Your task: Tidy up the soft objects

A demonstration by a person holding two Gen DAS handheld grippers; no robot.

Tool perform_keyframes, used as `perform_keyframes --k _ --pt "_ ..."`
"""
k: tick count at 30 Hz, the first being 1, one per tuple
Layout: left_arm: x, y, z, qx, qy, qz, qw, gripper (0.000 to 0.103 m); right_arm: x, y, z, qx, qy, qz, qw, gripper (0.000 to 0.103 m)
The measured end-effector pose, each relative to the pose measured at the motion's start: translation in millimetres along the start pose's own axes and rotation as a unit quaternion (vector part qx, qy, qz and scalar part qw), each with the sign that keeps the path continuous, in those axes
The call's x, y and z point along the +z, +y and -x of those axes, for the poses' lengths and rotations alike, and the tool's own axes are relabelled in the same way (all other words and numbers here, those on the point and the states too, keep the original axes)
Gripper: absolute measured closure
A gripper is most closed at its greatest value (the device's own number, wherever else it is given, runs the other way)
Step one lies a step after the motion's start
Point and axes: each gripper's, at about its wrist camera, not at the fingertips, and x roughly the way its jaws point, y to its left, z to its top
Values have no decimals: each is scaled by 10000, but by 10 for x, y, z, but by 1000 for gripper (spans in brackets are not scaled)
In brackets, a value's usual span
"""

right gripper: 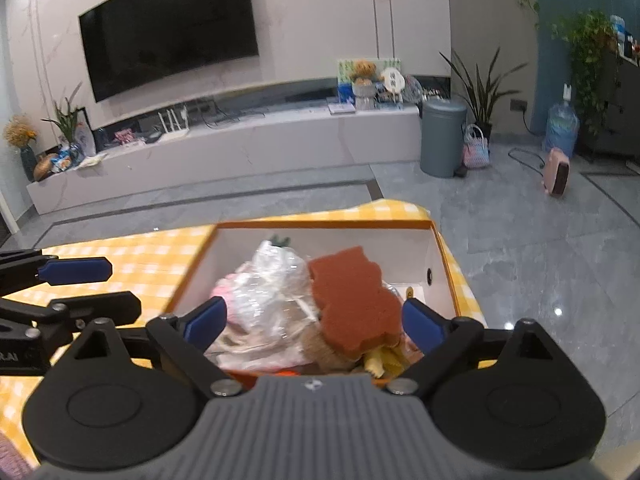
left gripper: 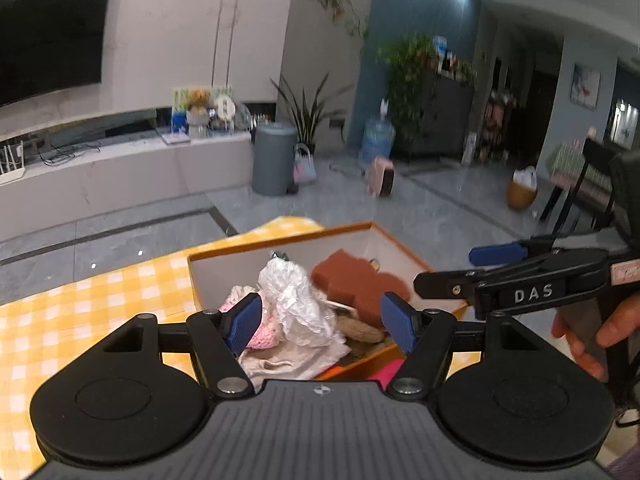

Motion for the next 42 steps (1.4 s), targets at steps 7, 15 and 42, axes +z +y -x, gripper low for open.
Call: perform_keyframes --k 7,15,42 --pt "-180 -194 714 -71 -736 -11 9973 17 -314 329 709 343 -288 48 9990 3" --pt "-441 -298 1211 271 -1427 -191 9892 17 -834 766 1358 112 -1045 241 9942 3" --pt "-1527 -275 1206 1776 -909 504 9786 4 -1987 1177 1283 -523 -1046 390 9924 3"
